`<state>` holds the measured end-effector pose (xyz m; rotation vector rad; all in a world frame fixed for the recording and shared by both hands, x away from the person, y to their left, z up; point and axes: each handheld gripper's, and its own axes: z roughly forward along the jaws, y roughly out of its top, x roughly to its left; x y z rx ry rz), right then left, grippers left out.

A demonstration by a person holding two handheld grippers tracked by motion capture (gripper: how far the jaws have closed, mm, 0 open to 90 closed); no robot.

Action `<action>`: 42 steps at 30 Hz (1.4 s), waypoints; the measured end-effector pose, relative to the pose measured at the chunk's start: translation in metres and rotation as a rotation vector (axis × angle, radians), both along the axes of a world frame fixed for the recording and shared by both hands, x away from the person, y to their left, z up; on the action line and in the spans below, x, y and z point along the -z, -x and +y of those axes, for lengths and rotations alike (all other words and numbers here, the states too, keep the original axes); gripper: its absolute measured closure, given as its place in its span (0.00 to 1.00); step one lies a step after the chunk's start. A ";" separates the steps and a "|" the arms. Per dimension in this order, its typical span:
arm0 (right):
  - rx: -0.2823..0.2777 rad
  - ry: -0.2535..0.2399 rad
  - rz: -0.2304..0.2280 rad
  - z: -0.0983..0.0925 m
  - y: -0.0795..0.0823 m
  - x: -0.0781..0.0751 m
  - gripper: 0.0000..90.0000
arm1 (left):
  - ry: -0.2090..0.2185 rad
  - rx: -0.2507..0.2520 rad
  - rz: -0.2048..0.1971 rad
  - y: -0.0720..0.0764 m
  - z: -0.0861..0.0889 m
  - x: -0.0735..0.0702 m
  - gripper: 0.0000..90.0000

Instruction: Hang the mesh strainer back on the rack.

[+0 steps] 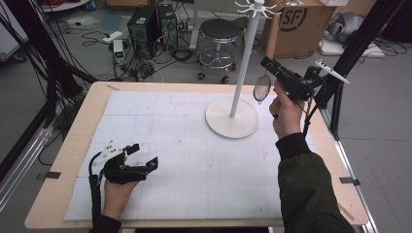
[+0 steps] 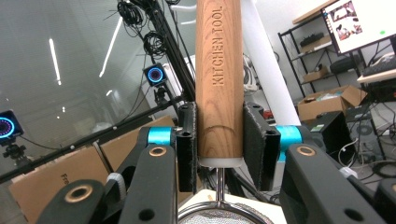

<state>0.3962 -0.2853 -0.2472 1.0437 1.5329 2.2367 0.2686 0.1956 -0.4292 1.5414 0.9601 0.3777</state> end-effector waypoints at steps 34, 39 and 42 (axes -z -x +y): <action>0.050 0.051 0.042 0.012 -0.016 -0.005 0.76 | 0.007 -0.008 -0.002 0.000 0.002 -0.001 0.02; 0.057 0.068 0.040 0.013 -0.019 -0.004 0.76 | 0.008 -0.008 -0.003 0.000 0.002 -0.001 0.02; 0.061 0.084 0.046 0.015 -0.019 -0.003 0.76 | 0.010 -0.005 -0.001 0.001 0.001 -0.001 0.02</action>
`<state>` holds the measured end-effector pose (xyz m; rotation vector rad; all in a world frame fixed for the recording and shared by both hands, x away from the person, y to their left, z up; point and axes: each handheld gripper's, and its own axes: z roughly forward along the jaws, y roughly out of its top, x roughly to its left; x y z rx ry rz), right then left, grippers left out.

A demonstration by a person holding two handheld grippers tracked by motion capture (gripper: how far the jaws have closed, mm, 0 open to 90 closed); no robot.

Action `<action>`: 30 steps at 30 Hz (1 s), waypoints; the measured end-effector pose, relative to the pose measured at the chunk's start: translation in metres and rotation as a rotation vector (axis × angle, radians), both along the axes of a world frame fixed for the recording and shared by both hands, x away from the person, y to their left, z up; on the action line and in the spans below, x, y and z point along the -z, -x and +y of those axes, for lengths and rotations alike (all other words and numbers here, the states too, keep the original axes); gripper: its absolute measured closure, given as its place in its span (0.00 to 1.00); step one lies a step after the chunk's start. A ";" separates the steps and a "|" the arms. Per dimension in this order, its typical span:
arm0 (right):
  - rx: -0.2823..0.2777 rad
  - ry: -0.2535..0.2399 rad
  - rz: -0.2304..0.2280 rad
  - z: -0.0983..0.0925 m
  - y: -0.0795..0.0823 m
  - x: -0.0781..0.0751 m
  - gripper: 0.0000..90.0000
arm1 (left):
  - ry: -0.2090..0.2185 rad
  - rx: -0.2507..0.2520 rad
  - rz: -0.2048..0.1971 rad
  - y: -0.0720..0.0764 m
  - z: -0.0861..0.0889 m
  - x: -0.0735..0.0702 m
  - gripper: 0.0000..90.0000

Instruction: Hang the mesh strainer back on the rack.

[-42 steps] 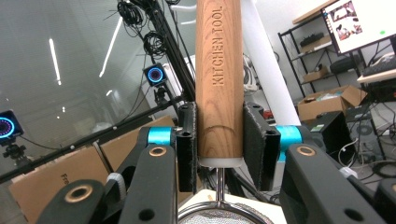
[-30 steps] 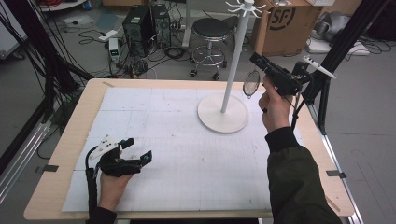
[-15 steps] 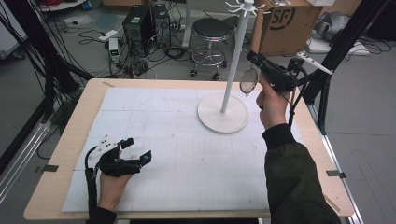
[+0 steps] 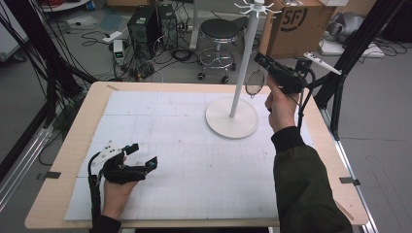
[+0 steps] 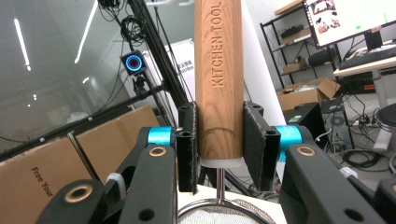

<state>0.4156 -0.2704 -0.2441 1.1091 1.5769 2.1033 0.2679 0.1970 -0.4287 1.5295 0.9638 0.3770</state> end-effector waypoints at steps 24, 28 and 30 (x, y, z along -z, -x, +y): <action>0.021 0.030 0.030 0.004 0.000 0.003 0.46 | -0.003 0.000 -0.004 0.000 0.000 0.000 0.02; 0.017 0.034 0.048 0.005 0.003 0.008 0.38 | 0.001 -0.003 -0.003 0.000 -0.001 0.000 0.02; 0.017 0.040 0.065 0.005 0.002 0.010 0.35 | -0.005 -0.002 -0.007 0.001 -0.001 -0.001 0.02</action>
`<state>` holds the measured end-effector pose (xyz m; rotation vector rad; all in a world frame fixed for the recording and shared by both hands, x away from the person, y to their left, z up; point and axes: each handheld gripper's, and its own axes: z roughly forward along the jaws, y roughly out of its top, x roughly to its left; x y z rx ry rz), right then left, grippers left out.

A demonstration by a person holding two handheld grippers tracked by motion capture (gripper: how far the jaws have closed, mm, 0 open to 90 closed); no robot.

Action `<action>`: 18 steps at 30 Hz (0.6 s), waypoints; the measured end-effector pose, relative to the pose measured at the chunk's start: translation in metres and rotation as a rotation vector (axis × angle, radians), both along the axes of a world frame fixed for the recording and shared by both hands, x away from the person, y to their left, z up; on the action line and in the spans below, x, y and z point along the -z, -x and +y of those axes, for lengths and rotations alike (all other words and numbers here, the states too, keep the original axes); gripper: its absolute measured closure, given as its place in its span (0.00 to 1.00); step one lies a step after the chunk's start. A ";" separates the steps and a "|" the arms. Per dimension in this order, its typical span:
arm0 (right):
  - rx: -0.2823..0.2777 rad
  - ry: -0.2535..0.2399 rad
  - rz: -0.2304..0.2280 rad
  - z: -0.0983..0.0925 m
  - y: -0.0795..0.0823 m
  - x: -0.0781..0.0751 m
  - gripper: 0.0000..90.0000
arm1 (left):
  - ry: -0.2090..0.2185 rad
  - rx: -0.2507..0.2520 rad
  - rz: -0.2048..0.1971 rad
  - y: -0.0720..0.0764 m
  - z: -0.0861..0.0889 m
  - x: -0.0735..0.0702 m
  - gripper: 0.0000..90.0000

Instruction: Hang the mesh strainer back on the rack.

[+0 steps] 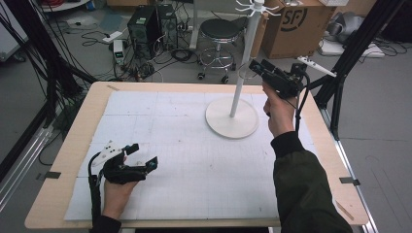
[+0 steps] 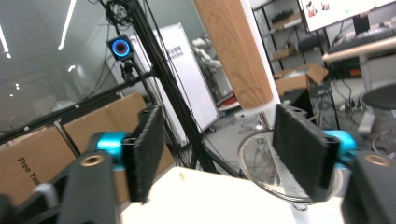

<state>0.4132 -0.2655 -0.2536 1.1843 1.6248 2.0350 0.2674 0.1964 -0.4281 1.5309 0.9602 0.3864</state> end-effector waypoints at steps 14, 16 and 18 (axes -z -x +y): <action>-0.022 0.060 -0.010 -0.007 0.021 0.019 0.25 | 0.006 0.004 0.004 -0.001 -0.001 0.000 0.02; -0.028 0.065 -0.009 -0.008 0.025 0.024 0.24 | 0.020 0.009 0.010 -0.001 0.000 0.000 0.02; -0.030 0.081 -0.002 -0.010 0.028 0.030 0.24 | 0.024 0.006 0.009 -0.001 0.000 0.000 0.02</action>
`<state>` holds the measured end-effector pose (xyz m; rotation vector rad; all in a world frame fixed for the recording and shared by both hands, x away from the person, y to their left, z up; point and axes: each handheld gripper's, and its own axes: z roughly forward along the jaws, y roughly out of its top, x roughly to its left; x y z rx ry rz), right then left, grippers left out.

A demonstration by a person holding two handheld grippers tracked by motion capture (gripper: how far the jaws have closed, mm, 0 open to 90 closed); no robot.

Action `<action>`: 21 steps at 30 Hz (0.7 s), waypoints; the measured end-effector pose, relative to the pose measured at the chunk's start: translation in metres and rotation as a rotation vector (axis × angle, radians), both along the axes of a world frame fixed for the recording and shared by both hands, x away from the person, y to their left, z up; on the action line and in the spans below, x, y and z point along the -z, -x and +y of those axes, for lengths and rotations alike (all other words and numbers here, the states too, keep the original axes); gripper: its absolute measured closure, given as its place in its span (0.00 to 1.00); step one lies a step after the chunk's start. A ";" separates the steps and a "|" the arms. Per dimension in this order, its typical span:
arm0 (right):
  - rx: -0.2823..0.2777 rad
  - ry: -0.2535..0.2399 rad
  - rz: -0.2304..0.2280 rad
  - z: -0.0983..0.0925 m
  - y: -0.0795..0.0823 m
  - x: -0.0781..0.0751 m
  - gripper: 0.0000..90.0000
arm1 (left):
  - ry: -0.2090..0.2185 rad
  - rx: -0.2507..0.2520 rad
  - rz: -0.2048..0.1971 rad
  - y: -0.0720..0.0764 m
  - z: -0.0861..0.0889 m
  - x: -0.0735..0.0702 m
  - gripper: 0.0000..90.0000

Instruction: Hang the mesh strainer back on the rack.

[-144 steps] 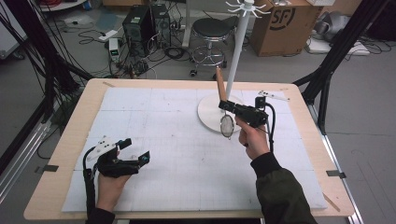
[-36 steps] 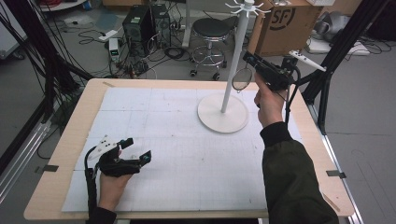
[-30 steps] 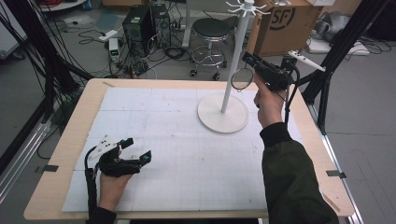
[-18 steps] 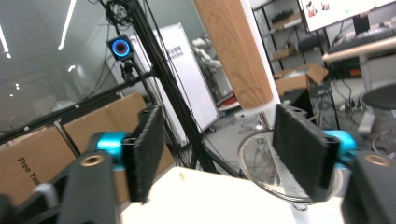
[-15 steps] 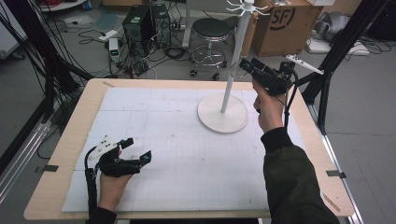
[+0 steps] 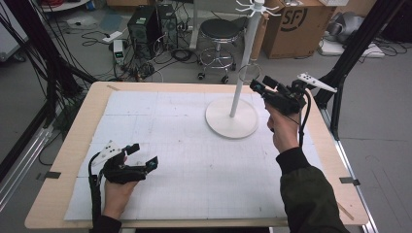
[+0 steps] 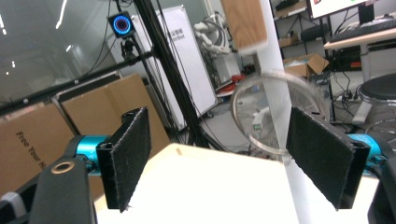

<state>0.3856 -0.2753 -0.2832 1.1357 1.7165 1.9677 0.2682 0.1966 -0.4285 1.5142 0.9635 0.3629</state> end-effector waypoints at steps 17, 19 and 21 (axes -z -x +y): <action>-0.032 0.102 0.032 0.004 0.027 0.039 0.21 | 0.016 0.000 0.009 0.000 0.001 0.000 0.02; -0.036 0.100 0.039 0.004 0.028 0.044 0.21 | 0.014 0.000 0.006 0.000 0.001 0.000 0.02; -0.040 0.104 0.049 0.003 0.031 0.050 0.20 | 0.013 -0.001 0.005 0.000 0.002 0.000 0.02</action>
